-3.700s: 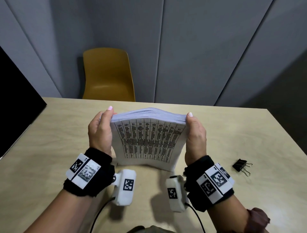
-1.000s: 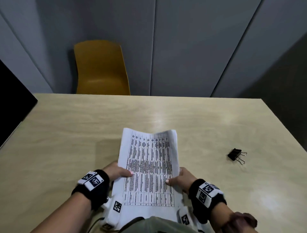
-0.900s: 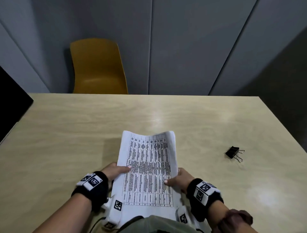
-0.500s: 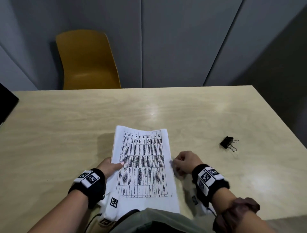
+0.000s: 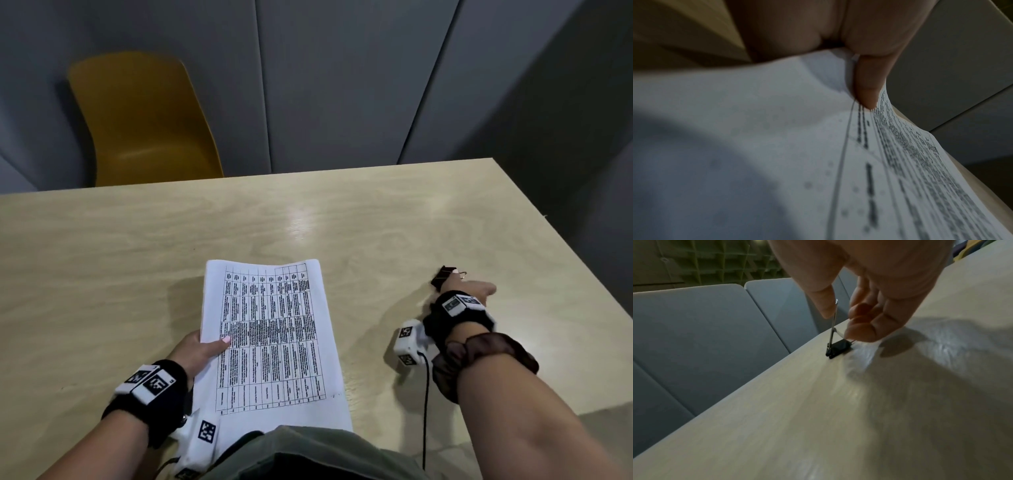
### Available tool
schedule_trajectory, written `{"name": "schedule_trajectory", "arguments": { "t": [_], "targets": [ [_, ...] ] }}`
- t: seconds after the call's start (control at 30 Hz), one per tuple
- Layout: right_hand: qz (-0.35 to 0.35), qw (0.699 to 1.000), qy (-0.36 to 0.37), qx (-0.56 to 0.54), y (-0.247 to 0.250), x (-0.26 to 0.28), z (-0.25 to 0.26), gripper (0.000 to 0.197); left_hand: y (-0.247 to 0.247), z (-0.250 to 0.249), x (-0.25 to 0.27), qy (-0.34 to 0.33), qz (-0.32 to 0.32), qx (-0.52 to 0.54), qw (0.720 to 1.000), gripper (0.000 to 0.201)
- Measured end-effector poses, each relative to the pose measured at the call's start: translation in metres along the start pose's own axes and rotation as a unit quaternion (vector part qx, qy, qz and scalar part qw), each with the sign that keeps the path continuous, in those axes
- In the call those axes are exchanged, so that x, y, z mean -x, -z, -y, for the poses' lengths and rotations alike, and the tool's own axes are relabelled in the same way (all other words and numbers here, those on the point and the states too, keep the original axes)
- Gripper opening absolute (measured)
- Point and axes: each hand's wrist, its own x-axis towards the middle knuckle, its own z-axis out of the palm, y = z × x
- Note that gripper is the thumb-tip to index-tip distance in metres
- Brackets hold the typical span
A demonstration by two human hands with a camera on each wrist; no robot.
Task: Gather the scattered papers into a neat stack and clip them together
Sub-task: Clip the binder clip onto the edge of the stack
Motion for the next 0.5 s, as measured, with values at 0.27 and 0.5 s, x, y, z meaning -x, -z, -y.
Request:
{"name": "schedule_trajectory", "arguments": {
  "t": [0.27, 0.5],
  "targets": [
    [0.03, 0.996, 0.067, -0.057, -0.012, 0.041, -0.002, 0.011, -0.002, -0.002, 0.003, -0.002, 0.005, 0.003, 1.0, 0.041],
    [0.321, 0.936, 0.133, -0.06, -0.057, 0.142, -0.029, 0.028, -0.004, -0.003, 0.007, -0.005, -0.007, 0.0, 1.0, 0.04]
  ]
}}
